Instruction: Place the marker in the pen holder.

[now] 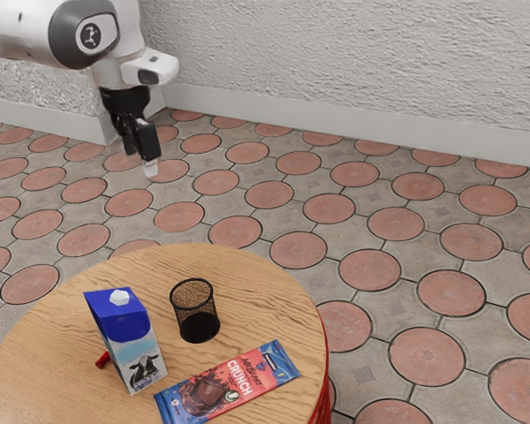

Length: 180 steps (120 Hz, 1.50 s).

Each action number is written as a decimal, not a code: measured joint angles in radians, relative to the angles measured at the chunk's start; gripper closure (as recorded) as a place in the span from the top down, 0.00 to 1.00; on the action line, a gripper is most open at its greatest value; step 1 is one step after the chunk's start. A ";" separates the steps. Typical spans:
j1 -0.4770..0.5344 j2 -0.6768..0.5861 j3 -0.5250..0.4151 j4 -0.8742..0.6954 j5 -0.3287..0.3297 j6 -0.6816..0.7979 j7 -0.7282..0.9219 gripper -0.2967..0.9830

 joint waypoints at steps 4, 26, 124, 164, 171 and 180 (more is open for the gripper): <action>0.000 0.001 0.000 0.002 0.000 0.012 0.017 0.77; 0.002 -0.005 0.000 -0.021 -0.001 0.054 0.078 0.77; 0.112 -0.005 0.046 -0.633 0.046 0.563 -0.276 0.52; 0.101 0.088 0.046 -0.689 0.033 0.691 -0.377 0.45; 0.095 0.108 0.046 -0.688 0.026 0.711 -0.390 0.44; 0.095 0.127 0.046 -0.686 0.021 0.731 -0.405 0.44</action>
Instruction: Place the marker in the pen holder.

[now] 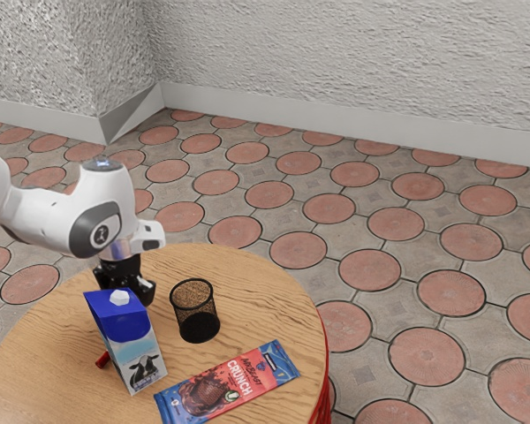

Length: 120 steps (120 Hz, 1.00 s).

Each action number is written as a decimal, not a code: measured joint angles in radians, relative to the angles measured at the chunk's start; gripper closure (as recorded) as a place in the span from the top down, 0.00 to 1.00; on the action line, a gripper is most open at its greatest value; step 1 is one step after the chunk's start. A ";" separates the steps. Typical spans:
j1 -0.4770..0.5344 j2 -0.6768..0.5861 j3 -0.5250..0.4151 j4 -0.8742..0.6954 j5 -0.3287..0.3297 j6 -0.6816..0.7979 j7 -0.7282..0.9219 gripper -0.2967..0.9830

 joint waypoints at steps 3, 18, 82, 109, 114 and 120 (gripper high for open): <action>0.001 0.004 0.000 0.000 -0.001 0.006 -0.005 0.44; 0.001 0.026 0.000 0.002 -0.004 0.030 -0.024 0.43; 0.000 0.069 0.000 0.002 -0.024 0.060 -0.075 0.34; 0.001 0.036 0.000 0.003 -0.023 0.058 -0.090 0.20; -0.001 -0.001 0.000 0.008 -0.020 0.049 -0.094 0.19; -0.008 -0.054 0.000 0.023 -0.014 0.028 -0.099 0.18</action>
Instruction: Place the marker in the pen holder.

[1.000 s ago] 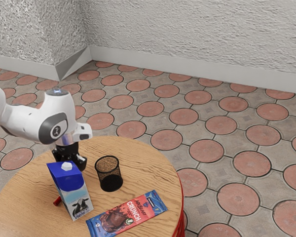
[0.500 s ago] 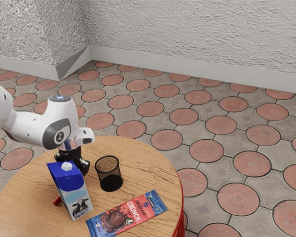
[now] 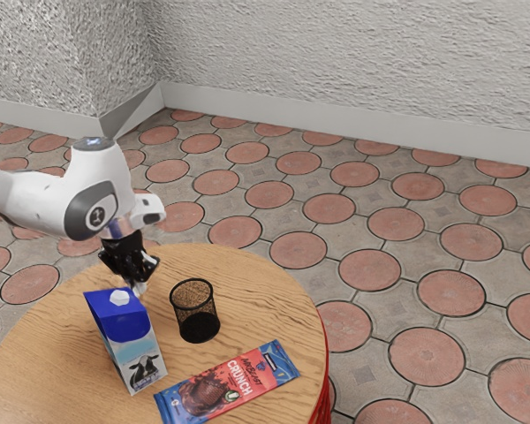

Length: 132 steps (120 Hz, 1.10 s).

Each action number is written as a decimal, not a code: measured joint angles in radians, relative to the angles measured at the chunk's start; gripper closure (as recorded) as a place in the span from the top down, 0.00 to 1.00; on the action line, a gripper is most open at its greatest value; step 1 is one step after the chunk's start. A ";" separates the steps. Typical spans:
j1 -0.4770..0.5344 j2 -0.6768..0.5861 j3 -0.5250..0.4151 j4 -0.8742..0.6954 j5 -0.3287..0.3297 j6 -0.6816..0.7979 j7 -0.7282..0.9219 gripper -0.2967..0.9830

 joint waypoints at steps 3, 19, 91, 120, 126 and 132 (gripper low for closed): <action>-0.004 -0.028 0.000 0.012 0.004 -0.011 -0.001 0.18; -0.023 -0.184 -0.007 0.032 0.021 -0.054 -0.003 0.16; -0.207 -0.100 -0.013 0.167 0.032 -0.021 -0.023 0.16; -0.211 -0.028 -0.005 0.175 0.013 0.007 -0.033 0.16; -0.211 -0.016 -0.006 0.168 0.007 0.010 -0.034 0.16; -0.213 -0.004 -0.007 0.155 0.003 0.012 -0.036 0.16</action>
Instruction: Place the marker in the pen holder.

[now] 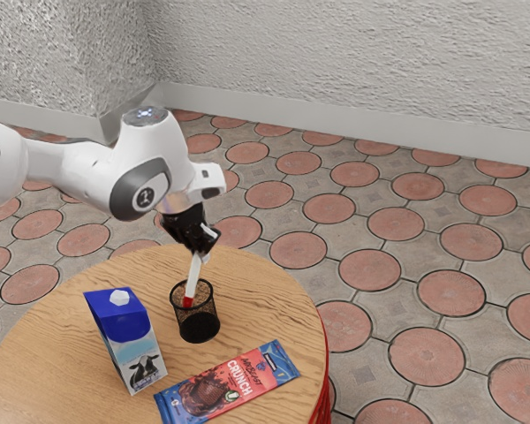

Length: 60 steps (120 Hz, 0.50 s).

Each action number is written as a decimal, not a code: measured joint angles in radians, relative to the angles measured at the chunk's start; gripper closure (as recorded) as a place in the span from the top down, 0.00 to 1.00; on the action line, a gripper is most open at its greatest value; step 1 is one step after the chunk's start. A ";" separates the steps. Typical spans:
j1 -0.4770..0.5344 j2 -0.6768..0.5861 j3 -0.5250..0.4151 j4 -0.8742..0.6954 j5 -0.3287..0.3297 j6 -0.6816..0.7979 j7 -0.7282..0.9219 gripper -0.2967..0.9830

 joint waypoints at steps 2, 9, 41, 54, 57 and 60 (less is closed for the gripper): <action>0.000 0.004 0.000 -0.005 -0.001 0.001 -0.001 0.16; 0.002 0.014 -0.001 -0.031 -0.005 0.002 -0.002 0.16; 0.011 -0.056 -0.002 0.235 -0.039 -0.233 0.056 0.54; 0.011 -0.093 -0.004 0.419 -0.038 -0.451 0.109 0.63; 0.011 -0.102 -0.004 0.433 -0.038 -0.490 0.121 0.65; 0.010 -0.110 -0.004 0.441 -0.038 -0.524 0.131 0.66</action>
